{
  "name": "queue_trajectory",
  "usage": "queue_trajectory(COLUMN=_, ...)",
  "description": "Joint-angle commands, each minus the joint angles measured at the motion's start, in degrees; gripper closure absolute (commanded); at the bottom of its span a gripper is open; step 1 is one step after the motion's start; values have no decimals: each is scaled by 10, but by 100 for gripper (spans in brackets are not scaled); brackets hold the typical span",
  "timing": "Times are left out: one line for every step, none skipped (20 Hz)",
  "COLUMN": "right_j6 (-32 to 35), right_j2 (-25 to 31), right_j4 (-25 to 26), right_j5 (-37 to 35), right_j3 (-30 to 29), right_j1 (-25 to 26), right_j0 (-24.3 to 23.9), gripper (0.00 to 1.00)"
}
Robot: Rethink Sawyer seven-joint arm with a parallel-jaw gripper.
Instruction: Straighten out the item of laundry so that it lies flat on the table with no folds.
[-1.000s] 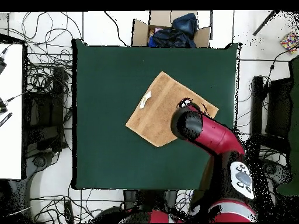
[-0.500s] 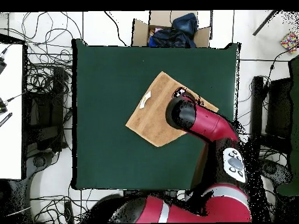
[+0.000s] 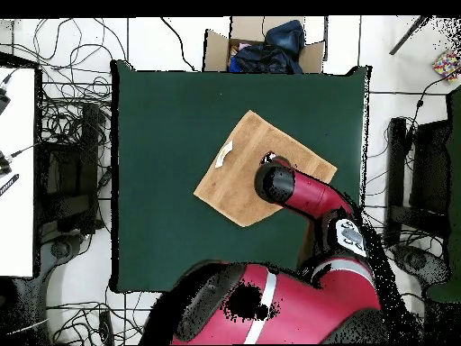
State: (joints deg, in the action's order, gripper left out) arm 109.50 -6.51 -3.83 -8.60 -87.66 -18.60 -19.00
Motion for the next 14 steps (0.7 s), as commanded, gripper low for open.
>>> queue_trajectory(right_j6=0, right_j2=55, right_j4=43, right_j5=-66, right_j3=-34, right_j1=39, right_j0=-18, gripper=0)
queue_trajectory(right_j6=-1, right_j2=52, right_j4=46, right_j5=-78, right_j3=-35, right_j1=38, right_j0=-16, gripper=0)
queue_trajectory(right_j6=-2, right_j2=48, right_j4=48, right_j5=-89, right_j3=-36, right_j1=38, right_j0=-15, gripper=0)
queue_trajectory(right_j6=-1, right_j2=41, right_j4=47, right_j5=-108, right_j3=-30, right_j1=42, right_j0=-10, gripper=0)
queue_trajectory(right_j6=0, right_j2=33, right_j4=46, right_j5=-127, right_j3=-23, right_j1=47, right_j0=-6, gripper=0)
queue_trajectory(right_j6=-2, right_j2=32, right_j4=49, right_j5=-129, right_j3=-16, right_j1=54, right_j0=-7, gripper=0)
queue_trajectory(right_j6=-9, right_j2=41, right_j4=58, right_j5=-114, right_j3=-14, right_j1=62, right_j0=-16, gripper=0)
queue_trajectory(right_j6=-14, right_j2=45, right_j4=65, right_j5=-101, right_j3=-9, right_j1=71, right_j0=-21, gripper=0)
queue_trajectory(right_j6=-17, right_j2=48, right_j4=66, right_j5=-105, right_j3=-3, right_j1=78, right_j0=-24, gripper=0)
queue_trajectory(right_j6=-20, right_j2=53, right_j4=66, right_j5=-114, right_j3=-1, right_j1=82, right_j0=-27, gripper=0)
queue_trajectory(right_j6=-23, right_j2=60, right_j4=65, right_j5=-124, right_j3=0, right_j1=87, right_j0=-32, gripper=0)
queue_trajectory(right_j6=-23, right_j2=64, right_j4=65, right_j5=-133, right_j3=-3, right_j1=88, right_j0=-35, gripper=0)
queue_trajectory(right_j6=-23, right_j2=65, right_j4=63, right_j5=-141, right_j3=-7, right_j1=88, right_j0=-37, gripper=0)
queue_trajectory(right_j6=-22, right_j2=66, right_j4=62, right_j5=-150, right_j3=-10, right_j1=87, right_j0=-39, gripper=0)
